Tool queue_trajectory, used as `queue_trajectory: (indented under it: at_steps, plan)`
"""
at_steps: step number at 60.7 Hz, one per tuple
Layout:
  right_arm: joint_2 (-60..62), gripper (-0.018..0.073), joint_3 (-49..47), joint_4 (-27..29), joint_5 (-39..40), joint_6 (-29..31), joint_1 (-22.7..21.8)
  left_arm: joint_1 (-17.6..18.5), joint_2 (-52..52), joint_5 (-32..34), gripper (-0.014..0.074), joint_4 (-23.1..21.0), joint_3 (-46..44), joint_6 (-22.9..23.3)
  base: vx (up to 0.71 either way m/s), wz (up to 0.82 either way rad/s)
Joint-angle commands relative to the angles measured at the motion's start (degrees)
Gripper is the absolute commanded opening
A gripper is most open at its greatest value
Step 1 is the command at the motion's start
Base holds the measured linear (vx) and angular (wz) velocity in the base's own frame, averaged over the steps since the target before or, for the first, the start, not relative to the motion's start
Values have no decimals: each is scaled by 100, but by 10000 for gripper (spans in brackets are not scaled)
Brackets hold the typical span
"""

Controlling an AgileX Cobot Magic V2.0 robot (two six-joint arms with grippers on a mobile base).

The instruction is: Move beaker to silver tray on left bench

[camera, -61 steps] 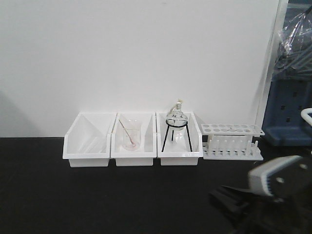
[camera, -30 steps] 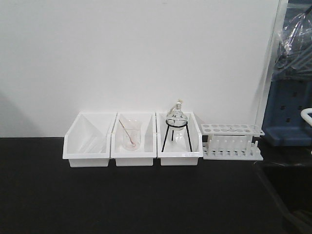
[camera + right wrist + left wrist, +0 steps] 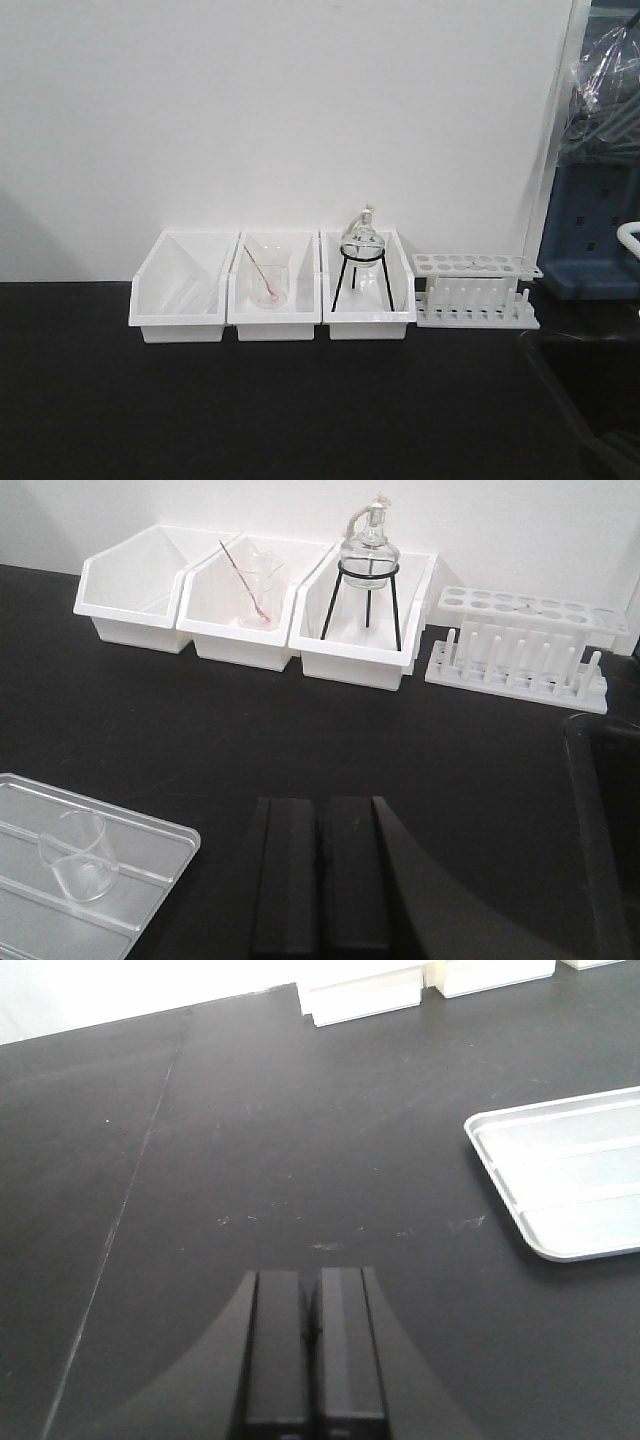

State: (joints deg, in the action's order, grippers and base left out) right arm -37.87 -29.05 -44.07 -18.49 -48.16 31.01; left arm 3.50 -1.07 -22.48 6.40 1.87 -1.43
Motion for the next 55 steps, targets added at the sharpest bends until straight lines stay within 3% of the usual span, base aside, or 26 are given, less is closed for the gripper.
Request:
queue_trajectory:
  at_steps: [1,4,9,21,28,34,43,55]
  plan:
    - [21,-11,-168,-188,291,11,-5,21,-45,474,1,9,114,11,0,0]
    - [-12,-11,-168,-93,277,25,-5,21,-45,474,1,9,114,11,0,0]
    - [-18,-11,-168,544,268,372,-5,21,-45,474,1,9,114,11,0,0]
    - [32,-11,234,2876,688,3256,-69,21,-45,474,1,9,114,11,0,0]
    - [472,-11,1055,3703,1485,3527,-490,21,-45,474,1,9,114,11,0,0]
    - [1222,-11,1831,3849,1983,3501,-1049,21,-45,474,1,9,114,11,0,0]
    - [2322,-11,2715,3717,2083,3501,-1821,21,-45,474,1,9,114,11,0,0]
    - [3879,-11,3111,3701,1654,3508,-2332,21,-45,474,1,9,114,11,0,0]
